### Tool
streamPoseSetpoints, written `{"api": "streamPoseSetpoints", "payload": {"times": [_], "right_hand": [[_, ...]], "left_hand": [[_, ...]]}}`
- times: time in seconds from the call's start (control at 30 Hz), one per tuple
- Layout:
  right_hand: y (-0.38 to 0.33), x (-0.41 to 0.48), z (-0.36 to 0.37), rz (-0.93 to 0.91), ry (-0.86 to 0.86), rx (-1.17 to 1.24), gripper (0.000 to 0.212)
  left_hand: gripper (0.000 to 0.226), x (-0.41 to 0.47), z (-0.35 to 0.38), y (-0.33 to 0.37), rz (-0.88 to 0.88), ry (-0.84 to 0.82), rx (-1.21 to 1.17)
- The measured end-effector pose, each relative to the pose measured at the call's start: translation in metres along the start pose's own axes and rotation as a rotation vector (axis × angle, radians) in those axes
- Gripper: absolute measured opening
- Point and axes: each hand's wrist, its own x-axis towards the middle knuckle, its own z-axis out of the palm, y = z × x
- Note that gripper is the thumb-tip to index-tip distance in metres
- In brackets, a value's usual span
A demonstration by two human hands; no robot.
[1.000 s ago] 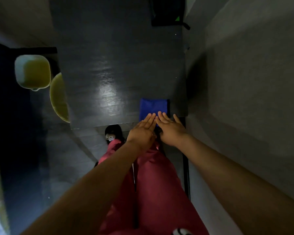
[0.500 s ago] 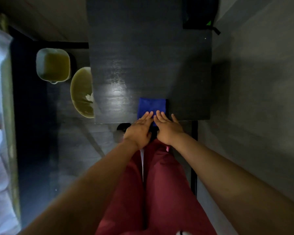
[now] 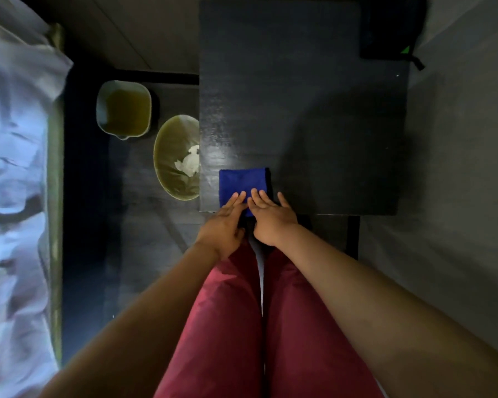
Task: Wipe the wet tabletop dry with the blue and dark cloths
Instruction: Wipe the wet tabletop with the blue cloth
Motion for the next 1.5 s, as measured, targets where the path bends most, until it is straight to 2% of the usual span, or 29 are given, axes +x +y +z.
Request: {"api": "streamPoseSetpoints", "payload": {"times": [0.2,0.5,0.7,1.07,1.17,1.33,1.5], "right_hand": [[-0.025,0.012,-0.005,-0.034,0.019,-0.016,0.069],[-0.059,0.023,-0.007,-0.030,0.048,-0.047,0.070],[-0.058,0.019,-0.004,-0.019,0.071,-0.083,0.070],[-0.044,0.024,-0.019,0.011,0.107,0.003,0.065],[-0.036,0.026,-0.028,0.035,0.110,-0.017,0.072],[-0.028,0.028,-0.031,0.047,0.147,-0.032,0.066],[-0.027,0.028,-0.031,0.044,0.143,0.000,0.069]], "left_hand": [[0.068,-0.011,-0.010,-0.025,-0.019,0.041,-0.011],[0.076,-0.022,-0.033,-0.044,-0.037,0.025,0.007],[0.079,-0.017,-0.039,-0.037,-0.036,-0.037,0.070],[0.080,0.008,-0.054,-0.034,0.000,-0.111,0.187],[0.080,0.019,-0.055,-0.024,-0.027,-0.104,0.169],[0.084,0.027,-0.052,-0.018,-0.051,-0.128,0.133],[0.081,0.028,-0.060,-0.020,-0.034,-0.170,0.142]]}}
